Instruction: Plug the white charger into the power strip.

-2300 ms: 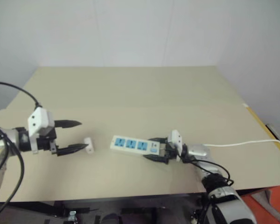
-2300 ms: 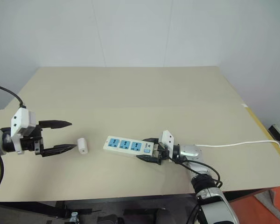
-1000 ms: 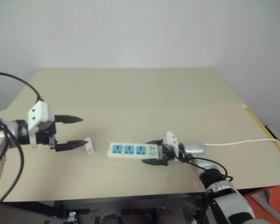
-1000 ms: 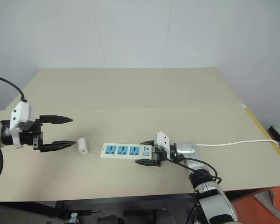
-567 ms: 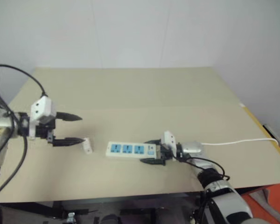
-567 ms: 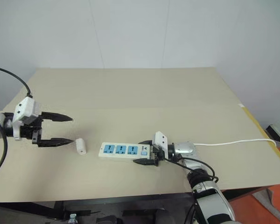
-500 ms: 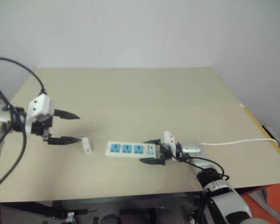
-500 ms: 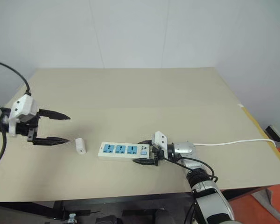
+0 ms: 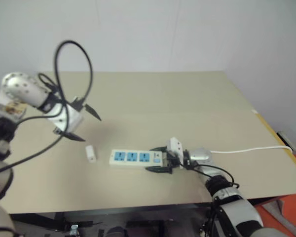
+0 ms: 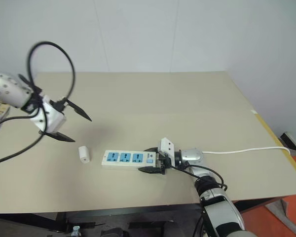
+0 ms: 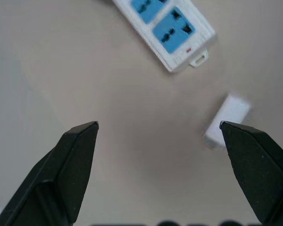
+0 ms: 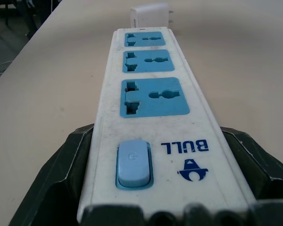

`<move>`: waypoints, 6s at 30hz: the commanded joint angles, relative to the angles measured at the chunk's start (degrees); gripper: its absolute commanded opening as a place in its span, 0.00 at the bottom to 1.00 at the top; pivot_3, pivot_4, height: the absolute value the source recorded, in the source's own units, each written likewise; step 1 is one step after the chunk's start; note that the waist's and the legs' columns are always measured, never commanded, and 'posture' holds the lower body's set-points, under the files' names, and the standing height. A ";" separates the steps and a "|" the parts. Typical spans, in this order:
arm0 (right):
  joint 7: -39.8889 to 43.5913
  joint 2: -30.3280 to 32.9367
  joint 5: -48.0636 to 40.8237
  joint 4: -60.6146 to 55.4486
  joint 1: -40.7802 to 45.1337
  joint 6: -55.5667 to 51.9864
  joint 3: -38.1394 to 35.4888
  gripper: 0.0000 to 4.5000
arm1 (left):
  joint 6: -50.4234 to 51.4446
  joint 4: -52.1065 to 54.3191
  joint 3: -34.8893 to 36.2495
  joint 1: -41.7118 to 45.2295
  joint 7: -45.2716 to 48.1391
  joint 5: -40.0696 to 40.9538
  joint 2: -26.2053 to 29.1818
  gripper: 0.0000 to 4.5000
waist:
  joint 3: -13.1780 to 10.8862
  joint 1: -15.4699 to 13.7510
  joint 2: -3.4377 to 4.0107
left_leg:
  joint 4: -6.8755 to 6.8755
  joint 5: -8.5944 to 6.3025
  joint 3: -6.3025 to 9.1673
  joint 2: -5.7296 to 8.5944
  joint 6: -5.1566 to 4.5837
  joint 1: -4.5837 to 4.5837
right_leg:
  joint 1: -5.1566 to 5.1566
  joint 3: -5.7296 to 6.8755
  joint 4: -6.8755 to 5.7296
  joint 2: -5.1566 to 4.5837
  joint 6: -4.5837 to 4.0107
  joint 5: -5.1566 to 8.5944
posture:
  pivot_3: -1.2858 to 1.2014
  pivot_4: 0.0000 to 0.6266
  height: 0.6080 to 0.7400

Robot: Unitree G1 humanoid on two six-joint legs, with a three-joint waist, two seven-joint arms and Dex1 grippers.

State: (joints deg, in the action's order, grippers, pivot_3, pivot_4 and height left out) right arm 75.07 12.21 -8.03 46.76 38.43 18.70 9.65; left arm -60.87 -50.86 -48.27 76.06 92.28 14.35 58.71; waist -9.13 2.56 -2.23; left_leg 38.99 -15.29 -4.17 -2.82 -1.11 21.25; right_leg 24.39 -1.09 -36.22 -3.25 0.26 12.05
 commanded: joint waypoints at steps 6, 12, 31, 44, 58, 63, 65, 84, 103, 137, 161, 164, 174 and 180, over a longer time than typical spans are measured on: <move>-1.33 -1.11 0.26 -1.57 -1.72 -0.03 0.34 0.76 | -21.66 -12.81 -6.64 6.54 0.22 -7.60 -2.93 1.00 | -0.02 0.07 -0.03 | 0.00 0.00 -0.04 -0.03 -0.01 0.06 | 0.09 -0.06 -0.01 0.03 0.05 0.03 | 0.52 0.24 1.00; -1.56 -1.10 0.33 -1.38 -1.61 -0.37 0.33 0.76 | -25.69 -14.75 -10.16 7.51 0.22 -10.49 -4.27 1.00 | -0.02 -0.01 -0.04 | 0.02 0.00 -0.07 -0.03 -0.01 0.06 | 0.09 -0.06 -0.02 0.00 0.20 0.11 | 0.52 0.24 1.00; 0.25 2.89 -0.24 -3.84 -0.66 -4.63 -0.81 0.76 | -27.05 -14.59 -14.87 7.19 -1.48 -21.19 -11.17 1.00 | -0.06 -0.59 -0.10 | 0.06 -0.01 -0.04 0.01 -0.01 0.19 | 0.14 -0.05 0.01 -0.06 0.21 0.10 | 0.52 0.24 1.00; -0.26 3.83 -0.68 -6.50 -1.74 -6.63 -0.89 0.76 | -21.39 -13.57 -9.81 2.99 -9.38 -34.81 -14.03 1.00 | -0.07 -1.49 -0.11 | 0.26 0.00 -0.04 0.01 -0.02 0.94 | 0.79 -0.01 -0.11 -0.06 0.04 -0.04 | 0.52 0.24 1.00; -0.35 4.57 -1.31 -8.15 -2.42 -8.06 -0.95 0.76 | -15.72 -10.66 -4.49 0.23 -20.75 -48.05 -15.76 1.00 | -0.07 -1.77 -0.11 | 0.26 0.00 -0.03 0.01 -0.02 0.96 | 0.79 0.04 -0.09 -0.07 0.03 -0.05 | 0.52 0.24 1.00; -0.59 4.65 -1.40 -8.77 -2.84 -8.46 -0.90 0.76 | -15.25 -10.54 -3.91 -0.20 -22.58 -50.16 -16.18 1.00 | -0.07 -1.85 -0.10 | 0.26 0.00 -0.03 0.03 -0.01 0.98 | 0.79 0.05 -0.07 -0.09 0.05 -0.06 | 0.52 0.24 1.00; -0.72 4.66 -1.41 -9.08 -2.99 -8.65 -0.89 0.76 | -14.77 -10.33 -3.65 -0.38 -23.58 -51.30 -16.26 1.00 | -0.07 -1.85 -0.11 | 0.27 0.00 -0.04 0.03 -0.01 0.98 | 0.79 0.05 -0.07 -0.09 0.05 -0.06 | 0.52 0.24 1.00; -1.78 5.10 -1.17 -9.22 -3.25 -8.61 -0.90 0.76 | -15.57 -10.58 -3.48 -1.20 -20.89 -49.92 -16.44 0.22 | -0.07 -1.85 -0.10 | 0.32 0.00 -0.04 0.05 -0.01 0.98 | 0.77 0.05 -0.09 -0.10 0.08 -0.09 | 0.52 0.24 1.00; -1.69 5.21 -0.88 -8.74 -3.95 -7.76 -0.42 0.76 | 19.52 7.78 20.85 -14.69 0.21 -1.70 -15.37 0.22 | -0.07 -1.75 -0.10 | 0.83 -0.05 0.05 0.01 -0.10 1.04 | 0.75 0.08 -0.52 -0.12 0.10 -0.07 | 0.52 0.24 1.00; -3.01 4.31 -0.62 -7.96 -3.77 -7.15 0.14 0.76 | 83.15 45.37 44.02 -39.20 -10.15 22.03 -26.13 0.22 | -0.06 -1.67 -0.09 | 0.82 -0.05 0.20 0.06 -0.08 0.86 | 0.62 0.06 -0.55 -0.09 0.09 -0.06 | 0.52 0.24 1.00; -0.43 3.87 -1.75 -8.73 -4.18 -7.92 0.83 0.76 | 66.01 26.41 40.35 -35.40 -1.80 10.89 -35.33 0.22 | -0.05 -1.40 -0.09 | 0.81 -0.05 0.22 0.08 -0.09 0.84 | 0.56 0.06 -0.50 -0.08 0.08 -0.06 | 0.52 0.24 1.00; -0.09 3.72 -1.89 -8.67 -4.03 -8.14 0.88 0.76 | 64.99 26.09 40.11 -35.90 -1.86 10.13 -35.96 0.22 | -0.05 -1.37 -0.09 | 0.80 -0.05 0.22 0.08 -0.09 0.84 | 0.56 0.05 -0.50 -0.08 0.08 -0.06 | 0.52 0.24 1.00; -0.16 3.63 -1.69 -8.40 -3.77 -8.01 0.89 0.76 | 58.96 20.77 39.58 -35.81 -2.98 6.24 -38.71 0.22 | -0.05 -1.36 -0.09 | 0.80 -0.05 0.22 0.08 -0.09 0.84 | 0.56 0.05 -0.49 -0.08 0.08 -0.06 | 0.52 0.24 1.00; -0.30 3.58 -1.69 -8.48 -3.75 -8.07 0.84 0.76 | 55.97 14.84 40.15 -33.39 -3.82 4.29 -40.54 0.22 | -0.05 -1.39 -0.09 | 0.80 -0.06 0.23 0.08 -0.09 0.85 | 0.56 0.06 -0.49 -0.08 0.08 -0.06 | 0.52 0.24 1.00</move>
State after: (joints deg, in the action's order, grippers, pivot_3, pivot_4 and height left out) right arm 73.73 16.31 -9.87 38.36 35.01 11.20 9.68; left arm -3.56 -35.32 -8.78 40.84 88.58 19.06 18.49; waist -9.18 1.17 -2.31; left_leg 39.80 -15.34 -3.94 -2.74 -1.20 22.10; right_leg 24.96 -1.03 -36.71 -3.33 0.33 11.99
